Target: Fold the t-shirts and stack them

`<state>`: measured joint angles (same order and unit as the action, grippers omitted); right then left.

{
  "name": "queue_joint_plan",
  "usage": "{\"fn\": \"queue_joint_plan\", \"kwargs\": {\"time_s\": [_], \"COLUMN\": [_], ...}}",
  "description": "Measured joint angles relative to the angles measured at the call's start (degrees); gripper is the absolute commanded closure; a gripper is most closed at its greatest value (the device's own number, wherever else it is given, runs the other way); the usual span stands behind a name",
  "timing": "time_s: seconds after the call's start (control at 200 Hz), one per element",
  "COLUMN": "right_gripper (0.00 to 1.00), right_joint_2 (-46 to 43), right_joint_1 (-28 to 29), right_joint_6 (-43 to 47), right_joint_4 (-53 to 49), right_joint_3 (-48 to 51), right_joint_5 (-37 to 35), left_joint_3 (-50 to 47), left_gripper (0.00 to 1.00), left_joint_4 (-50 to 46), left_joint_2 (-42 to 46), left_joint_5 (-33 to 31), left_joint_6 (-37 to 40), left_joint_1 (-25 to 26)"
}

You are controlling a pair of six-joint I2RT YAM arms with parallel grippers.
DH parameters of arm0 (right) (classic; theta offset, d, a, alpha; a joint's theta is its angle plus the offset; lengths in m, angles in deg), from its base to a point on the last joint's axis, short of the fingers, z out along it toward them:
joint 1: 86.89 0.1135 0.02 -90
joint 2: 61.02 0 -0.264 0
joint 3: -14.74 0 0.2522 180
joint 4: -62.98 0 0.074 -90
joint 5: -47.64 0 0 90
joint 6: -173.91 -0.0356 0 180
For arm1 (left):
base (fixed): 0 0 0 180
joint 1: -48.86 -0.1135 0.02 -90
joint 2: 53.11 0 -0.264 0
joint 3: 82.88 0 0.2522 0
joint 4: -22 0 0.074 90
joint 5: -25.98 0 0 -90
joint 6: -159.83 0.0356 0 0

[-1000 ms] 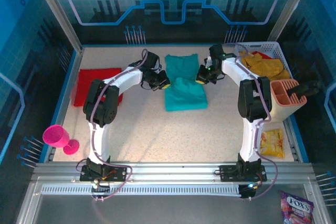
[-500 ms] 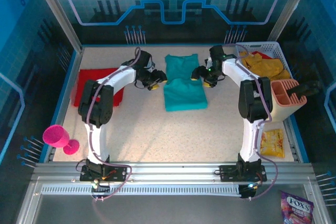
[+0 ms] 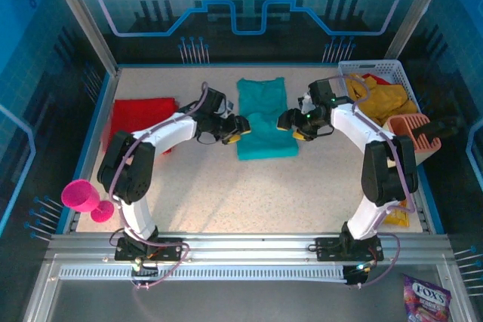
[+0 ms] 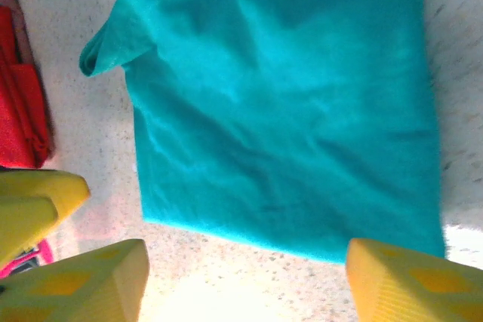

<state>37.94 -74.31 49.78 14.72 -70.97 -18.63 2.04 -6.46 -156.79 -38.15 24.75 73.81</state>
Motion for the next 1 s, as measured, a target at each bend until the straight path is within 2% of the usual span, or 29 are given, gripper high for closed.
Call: {"fn": "queue_joint_plan", "kwargs": {"time_s": [0.19,0.48,0.775,0.875,0.996], "right_gripper": [0.44,0.5,0.5,0.49,0.42], "right_joint_2": [-0.2,0.7,-5.3,-8.2,-13.0], "right_joint_1": [2.7,3.5,3.5,3.5,3.5], "right_joint_6": [-4.5,-9.0,-10.8,-10.9,-10.7], "right_joint_4": [7.9,18.1,25.2,24.0,19.1], "right_joint_3": [7.6,19.2,29.7,31.7,32.2], "right_joint_5": [3.7,3.8,3.3,2.8,1.7], "left_joint_3": [-1.9,-8.8,-13.4,-14.2,-14.2], "left_gripper": [0.56,0.59,0.59,0.59,0.58], "left_joint_4": [7.7,15.3,19.5,19.5,16.9], "left_joint_2": [-0.4,-6.0,-5.7,-5.0,-3.7], "left_joint_5": [0.1,0.1,0.2,0.2,0.1], "left_joint_6": [-5.6,-10.6,-10.5,-9.9,-8.3], "left_joint_1": [3.8,5.0,5.2,5.2,5.2]}}
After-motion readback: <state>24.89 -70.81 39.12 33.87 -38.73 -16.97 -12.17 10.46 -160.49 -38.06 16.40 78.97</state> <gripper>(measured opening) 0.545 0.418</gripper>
